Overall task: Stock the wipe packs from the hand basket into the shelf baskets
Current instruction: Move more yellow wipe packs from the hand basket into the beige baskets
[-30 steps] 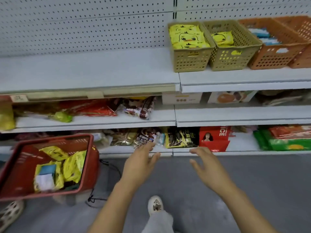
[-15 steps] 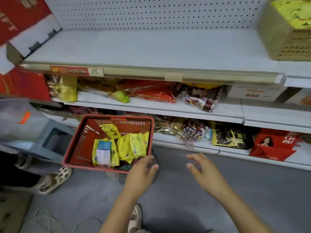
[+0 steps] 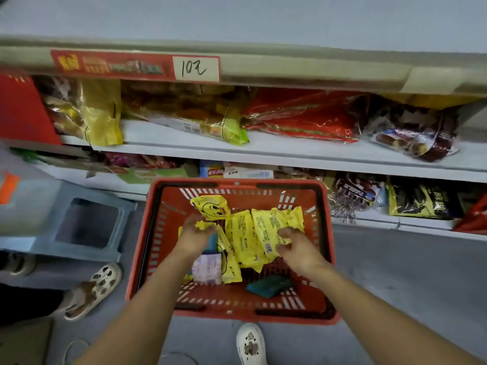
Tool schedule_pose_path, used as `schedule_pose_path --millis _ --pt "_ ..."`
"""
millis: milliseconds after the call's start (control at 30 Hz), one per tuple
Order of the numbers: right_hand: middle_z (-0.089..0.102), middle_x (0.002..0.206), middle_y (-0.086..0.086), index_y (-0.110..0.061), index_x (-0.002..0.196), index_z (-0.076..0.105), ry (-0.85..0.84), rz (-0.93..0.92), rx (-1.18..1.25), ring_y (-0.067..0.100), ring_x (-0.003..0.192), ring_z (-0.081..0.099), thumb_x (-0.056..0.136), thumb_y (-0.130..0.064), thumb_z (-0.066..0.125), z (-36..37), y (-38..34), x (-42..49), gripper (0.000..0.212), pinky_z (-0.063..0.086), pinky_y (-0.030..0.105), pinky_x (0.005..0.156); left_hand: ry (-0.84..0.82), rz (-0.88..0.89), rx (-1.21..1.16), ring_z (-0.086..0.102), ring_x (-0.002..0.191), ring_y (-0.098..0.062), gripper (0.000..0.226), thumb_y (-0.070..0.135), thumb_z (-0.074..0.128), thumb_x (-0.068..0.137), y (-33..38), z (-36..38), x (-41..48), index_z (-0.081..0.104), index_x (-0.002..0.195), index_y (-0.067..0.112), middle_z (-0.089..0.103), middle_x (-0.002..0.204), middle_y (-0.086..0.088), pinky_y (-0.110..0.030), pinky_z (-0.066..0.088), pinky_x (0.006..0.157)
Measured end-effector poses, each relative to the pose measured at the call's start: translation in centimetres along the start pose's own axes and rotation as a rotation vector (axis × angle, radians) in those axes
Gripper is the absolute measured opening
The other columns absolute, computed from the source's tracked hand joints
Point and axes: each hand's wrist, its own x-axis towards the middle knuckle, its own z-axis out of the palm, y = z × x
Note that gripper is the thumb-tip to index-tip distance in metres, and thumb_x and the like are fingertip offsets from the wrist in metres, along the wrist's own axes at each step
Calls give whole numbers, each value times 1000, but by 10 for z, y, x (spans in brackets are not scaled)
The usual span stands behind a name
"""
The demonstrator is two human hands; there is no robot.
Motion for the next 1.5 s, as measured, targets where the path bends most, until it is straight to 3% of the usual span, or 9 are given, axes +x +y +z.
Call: schedule_pose_path --millis 200,500,633,767,933,1067,1200,1367,1500 --pt "29 153 4 -14 147 29 79 -99 -487 23 141 22 93 -7 49 21 -3 89 57 24 35 115 55 -78 -317 56 116 -29 55 20 71 87 -15 10 92 43 134 19 56 129 -7 -46 42 106" --pt "53 127 10 -13 117 60 163 -72 -977 28 123 42 81 -12 58 38 0 116 37 32 37 105 238 224 -145 58 81 -20 27 17 78 80 -36 13 119 53 87 10 59 75 0 -22 46 68" --pt "42 136 10 -18 120 59 85 -91 -953 29 129 34 80 -26 63 36 11 101 41 28 39 106 210 314 -32 55 68 -17 32 17 82 76 -30 12 116 50 68 19 56 67 1 -32 46 73" --pt "61 120 2 -19 113 55 54 -154 -745 24 112 55 84 -30 57 31 15 77 31 35 35 96 127 505 129 38 61 -19 33 19 75 82 -31 29 109 45 69 16 41 63 -4 -35 38 63" --pt "64 103 -5 -18 102 52 287 -187 -362 25 100 61 89 -34 59 3 13 21 22 46 33 75 137 625 239 22 57 -15 39 12 60 94 -6 40 55 31 69 14 25 62 -3 -23 26 51" --pt "42 63 -10 -27 71 35 523 -227 7 19 65 45 83 -34 70 -31 11 -44 38 38 36 61 274 556 39 23 53 -11 37 11 53 97 31 50 -25 30 69 13 24 62 -1 -20 25 46" --pt "51 81 -10 -27 77 44 793 -426 159 17 76 50 84 -37 63 -72 14 -109 23 43 36 63 258 367 -287 25 62 -16 24 13 53 94 49 87 -113 39 76 6 26 70 -7 -28 24 51" --pt "54 110 -9 -25 81 43 920 -631 -274 18 98 51 72 -24 66 -121 39 -184 26 39 28 47 -3 113 -715 47 53 -15 9 15 57 93 76 181 -236 49 90 11 48 66 -6 -24 40 48" --pt "60 123 -1 -20 80 51 891 -673 -381 23 106 50 79 -41 55 -156 80 -241 22 38 36 78 -383 3 -966 69 98 -29 68 58 58 85 104 235 -313 61 122 1 70 111 -19 -41 55 90"
